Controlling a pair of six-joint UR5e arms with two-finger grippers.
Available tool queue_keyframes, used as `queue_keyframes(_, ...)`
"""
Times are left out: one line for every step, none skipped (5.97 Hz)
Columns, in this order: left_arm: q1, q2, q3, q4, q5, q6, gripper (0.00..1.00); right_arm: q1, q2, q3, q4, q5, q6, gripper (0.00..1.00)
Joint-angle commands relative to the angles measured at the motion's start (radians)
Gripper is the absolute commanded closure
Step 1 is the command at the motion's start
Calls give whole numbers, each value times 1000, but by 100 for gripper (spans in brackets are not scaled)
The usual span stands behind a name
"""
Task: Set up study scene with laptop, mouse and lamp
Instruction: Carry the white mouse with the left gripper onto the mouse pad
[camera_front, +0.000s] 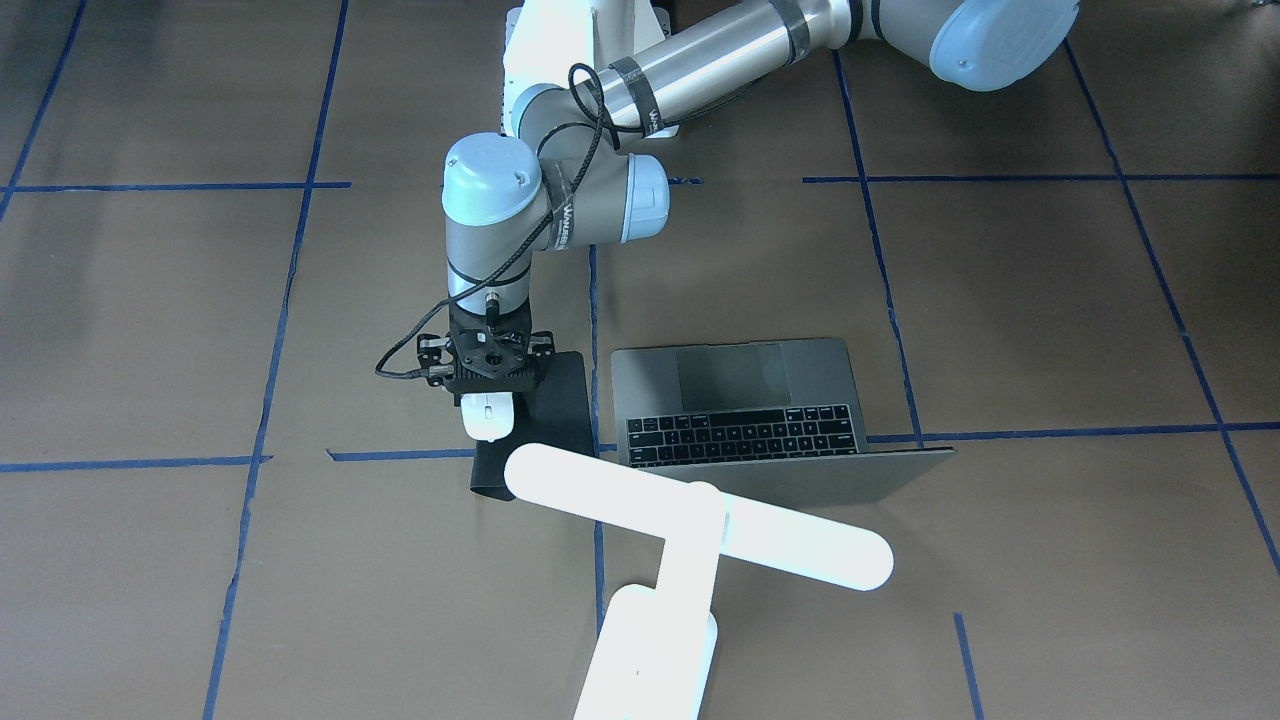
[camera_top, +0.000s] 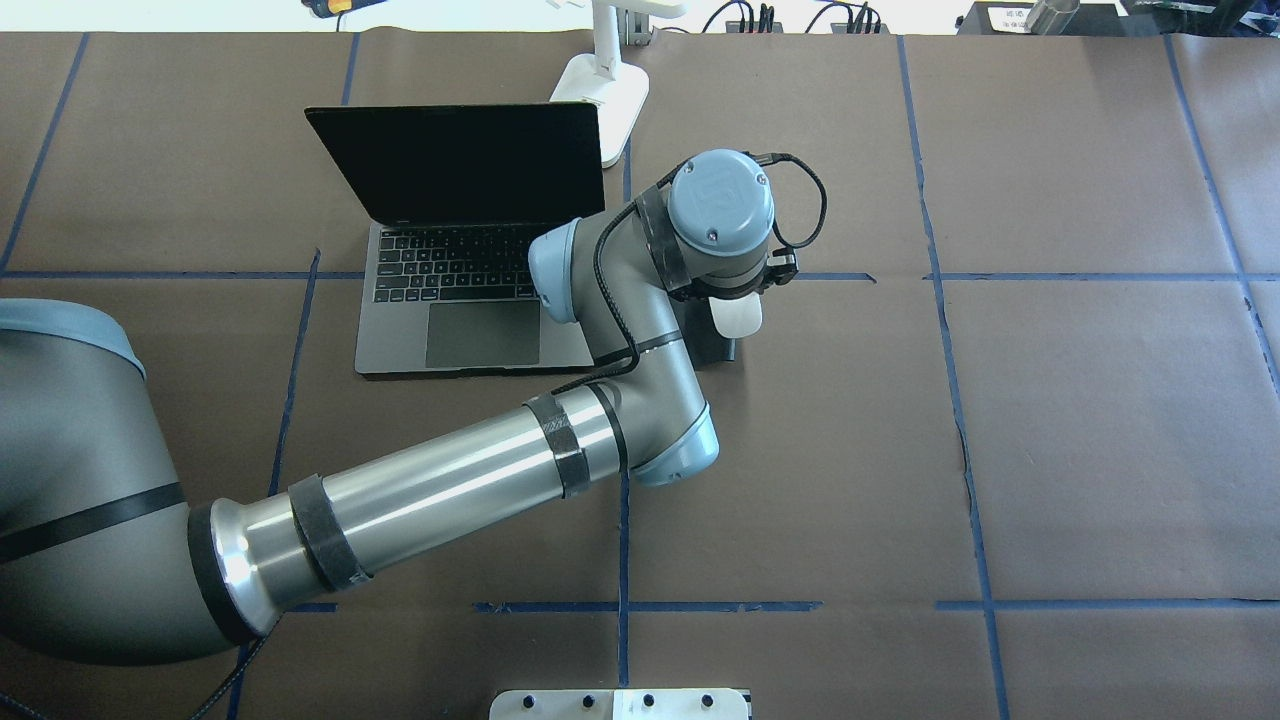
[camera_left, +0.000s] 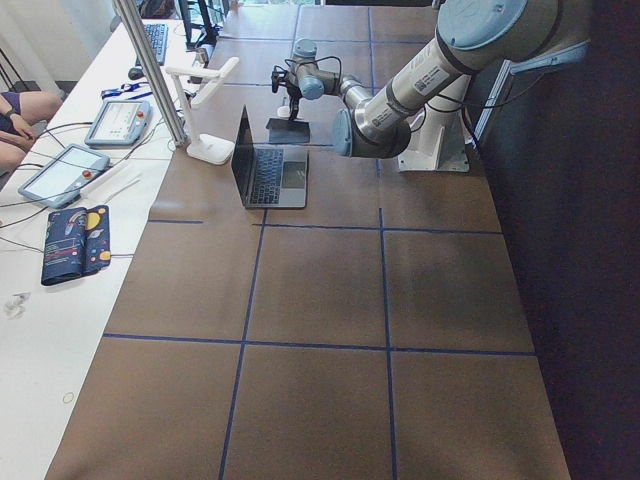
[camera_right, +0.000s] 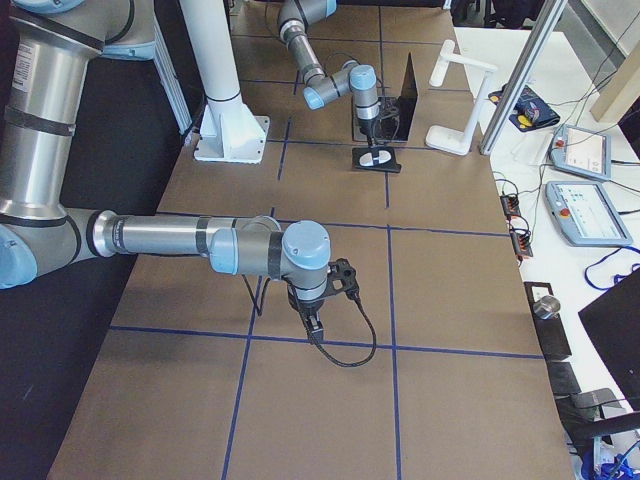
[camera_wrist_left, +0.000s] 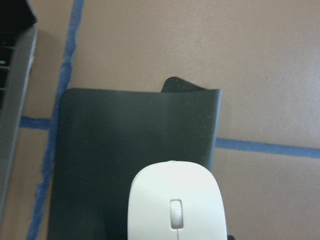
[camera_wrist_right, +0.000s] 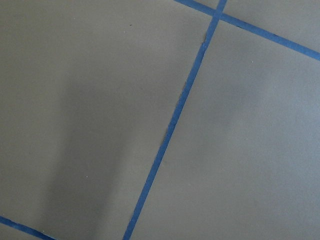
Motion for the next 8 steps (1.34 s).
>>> queue_keyframes(-50, -3, 11, 0, -71, 22, 17, 0, 2, -1, 0, 0, 0, 0)
queue_keyframes(-65, 1, 15, 3, -99, 25, 17, 0, 2, 0, 0, 5, 0, 0)
queue_keyframes(-70, 6, 12, 4, -110, 28, 14, 0, 2, -1, 2, 9, 0, 0)
queue_keyframes(-86, 26, 0, 9, -187, 32, 5, -2, 2, -1, 2, 9, 0, 0)
queue_keyframes(-91, 118, -128, 12, -224, 33, 1, -2, 2, -1, 2, 8, 0, 0)
queue_keyframes(-91, 261, -323, 56, -252, 34, 0, -2, 2, -3, 0, 8, 0, 0)
queue_keyframes(-94, 364, -520, 157, -264, 36, 0, -2, 2, -3, 2, 8, 0, 0)
queue_keyframes(-96, 485, -725, 268, -266, 81, 0, -2, 2, -4, 0, 8, 0, 0)
